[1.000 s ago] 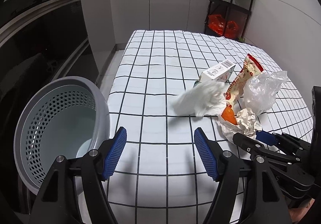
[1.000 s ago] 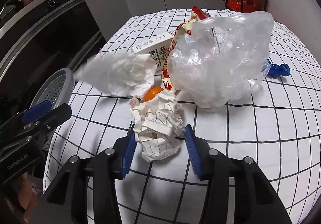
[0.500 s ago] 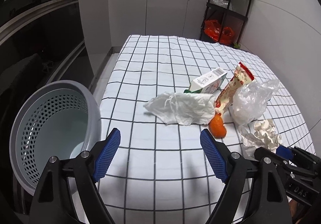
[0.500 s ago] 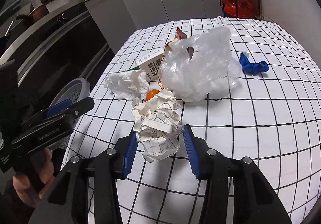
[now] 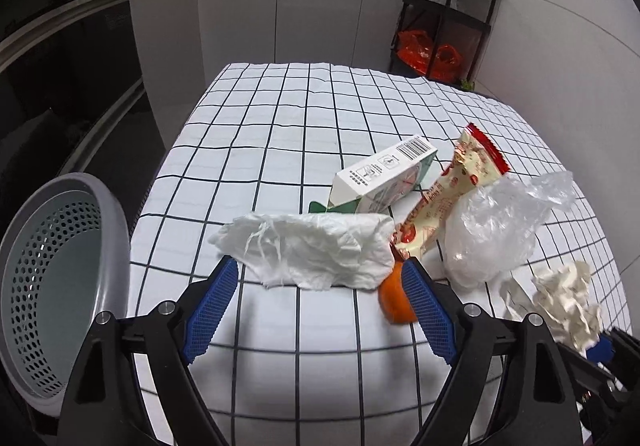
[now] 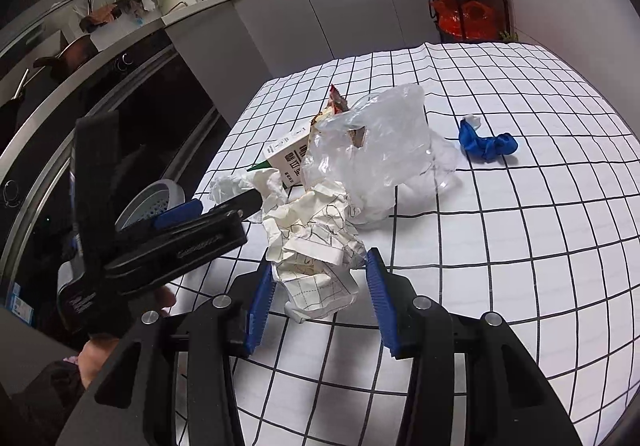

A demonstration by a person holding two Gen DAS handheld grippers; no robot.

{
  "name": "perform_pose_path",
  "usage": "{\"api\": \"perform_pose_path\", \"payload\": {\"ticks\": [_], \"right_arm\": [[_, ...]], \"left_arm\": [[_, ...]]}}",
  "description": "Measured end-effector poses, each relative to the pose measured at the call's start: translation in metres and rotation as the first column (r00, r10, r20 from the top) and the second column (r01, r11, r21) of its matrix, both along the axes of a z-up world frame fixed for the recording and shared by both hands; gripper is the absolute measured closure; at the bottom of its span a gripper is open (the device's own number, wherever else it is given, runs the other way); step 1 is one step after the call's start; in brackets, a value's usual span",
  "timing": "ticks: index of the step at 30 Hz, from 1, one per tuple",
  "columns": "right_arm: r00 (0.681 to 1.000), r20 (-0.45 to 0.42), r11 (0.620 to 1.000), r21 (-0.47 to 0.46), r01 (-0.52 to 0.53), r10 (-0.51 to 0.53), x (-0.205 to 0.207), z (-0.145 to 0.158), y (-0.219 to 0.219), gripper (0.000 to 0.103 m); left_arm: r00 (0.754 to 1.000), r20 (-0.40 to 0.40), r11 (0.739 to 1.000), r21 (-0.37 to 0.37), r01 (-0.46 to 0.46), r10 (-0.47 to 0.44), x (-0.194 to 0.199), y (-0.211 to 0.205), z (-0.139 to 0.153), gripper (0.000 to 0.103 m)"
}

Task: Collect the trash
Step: 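Grasp the white tissue with the left tool while the right tool grasps crumpled paper, then carry the tissue and crumpled paper over the wastebasket with both tools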

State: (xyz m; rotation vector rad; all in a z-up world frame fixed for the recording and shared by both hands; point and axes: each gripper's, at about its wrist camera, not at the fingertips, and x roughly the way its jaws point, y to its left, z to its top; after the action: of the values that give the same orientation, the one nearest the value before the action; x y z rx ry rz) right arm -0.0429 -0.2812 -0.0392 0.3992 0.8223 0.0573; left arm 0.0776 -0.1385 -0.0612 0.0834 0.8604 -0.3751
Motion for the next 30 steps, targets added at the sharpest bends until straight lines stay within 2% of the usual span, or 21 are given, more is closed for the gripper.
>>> {"api": "perform_pose_path", "payload": {"ticks": [6,9,11,13,17,23,30], "right_arm": [[1.0,-0.003,1.0,0.012,0.007,-0.007,-0.001,-0.001,-0.006,0.059],[1.0,-0.004,1.0,0.012,0.007,-0.007,0.0,-0.002,-0.007,0.059],[1.0,-0.006,1.0,0.012,0.007,-0.007,0.0,-0.002,-0.008,0.059],[1.0,-0.008,1.0,0.01,0.008,-0.007,0.0,-0.003,-0.009,0.059],[1.0,-0.014,1.0,0.008,0.009,-0.009,0.001,-0.005,-0.008,0.059],[1.0,-0.012,1.0,-0.004,-0.004,0.004,0.002,-0.004,-0.001,0.059],[0.999,0.0,0.999,-0.004,-0.038,0.038,0.003,0.0,0.014,0.059]], "left_arm": [[1.0,-0.026,0.999,0.028,-0.016,0.017,0.015,-0.013,-0.015,0.023],[0.999,-0.038,0.999,0.041,-0.012,0.014,0.017,-0.016,-0.019,0.045],[0.999,-0.047,0.999,0.047,-0.005,0.008,0.016,-0.016,-0.022,0.068],[0.999,-0.054,0.999,0.044,0.0,0.003,0.016,-0.014,-0.023,0.083],[0.999,-0.04,0.999,0.048,0.003,-0.001,0.007,-0.007,-0.019,0.09],[1.0,-0.007,0.999,0.046,0.009,-0.008,-0.012,0.013,0.004,0.09],[0.999,0.047,0.997,0.081,-0.013,0.009,-0.032,0.056,0.035,0.09]]}}
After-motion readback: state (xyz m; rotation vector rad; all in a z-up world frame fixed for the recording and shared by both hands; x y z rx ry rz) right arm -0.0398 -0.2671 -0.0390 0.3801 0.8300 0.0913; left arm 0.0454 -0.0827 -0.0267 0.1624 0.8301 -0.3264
